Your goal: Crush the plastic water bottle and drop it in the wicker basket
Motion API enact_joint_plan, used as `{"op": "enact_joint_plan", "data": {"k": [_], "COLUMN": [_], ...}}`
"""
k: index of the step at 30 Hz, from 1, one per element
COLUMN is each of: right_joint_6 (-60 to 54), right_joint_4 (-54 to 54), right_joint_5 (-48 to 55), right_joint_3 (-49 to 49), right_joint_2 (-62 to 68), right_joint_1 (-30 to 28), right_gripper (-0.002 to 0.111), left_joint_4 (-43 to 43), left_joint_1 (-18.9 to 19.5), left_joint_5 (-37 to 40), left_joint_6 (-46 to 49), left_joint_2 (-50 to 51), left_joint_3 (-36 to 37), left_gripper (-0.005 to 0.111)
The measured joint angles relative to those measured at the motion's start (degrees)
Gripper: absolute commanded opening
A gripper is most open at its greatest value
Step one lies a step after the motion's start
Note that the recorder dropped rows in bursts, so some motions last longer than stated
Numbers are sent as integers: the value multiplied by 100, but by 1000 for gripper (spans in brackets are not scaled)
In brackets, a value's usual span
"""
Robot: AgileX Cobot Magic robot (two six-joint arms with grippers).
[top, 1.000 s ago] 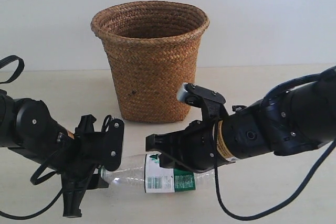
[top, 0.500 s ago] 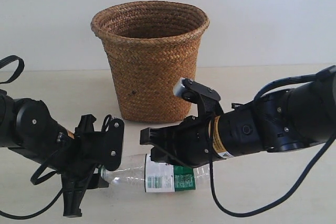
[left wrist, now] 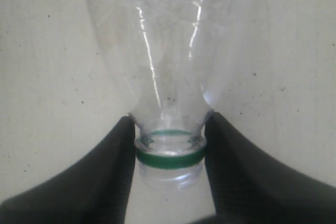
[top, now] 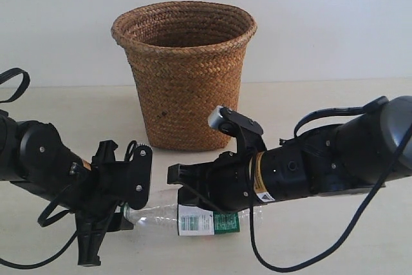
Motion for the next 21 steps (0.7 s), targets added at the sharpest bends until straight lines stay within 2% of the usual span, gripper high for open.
{"op": "enact_joint_plan", "data": {"k": [21], "right_joint_6": [-36], "right_joint_4": [171], "right_joint_5": [-226], "right_joint_3": [-303], "right_joint_2": [832], "right_joint_1": [0], "right_gripper": [1], "left_joint_4": [-48], "left_joint_1": [58], "left_joint_5": [-208], "left_joint_6": [-149], "left_joint_2": [0], "left_joint_3": [0], "left_gripper": [4]}}
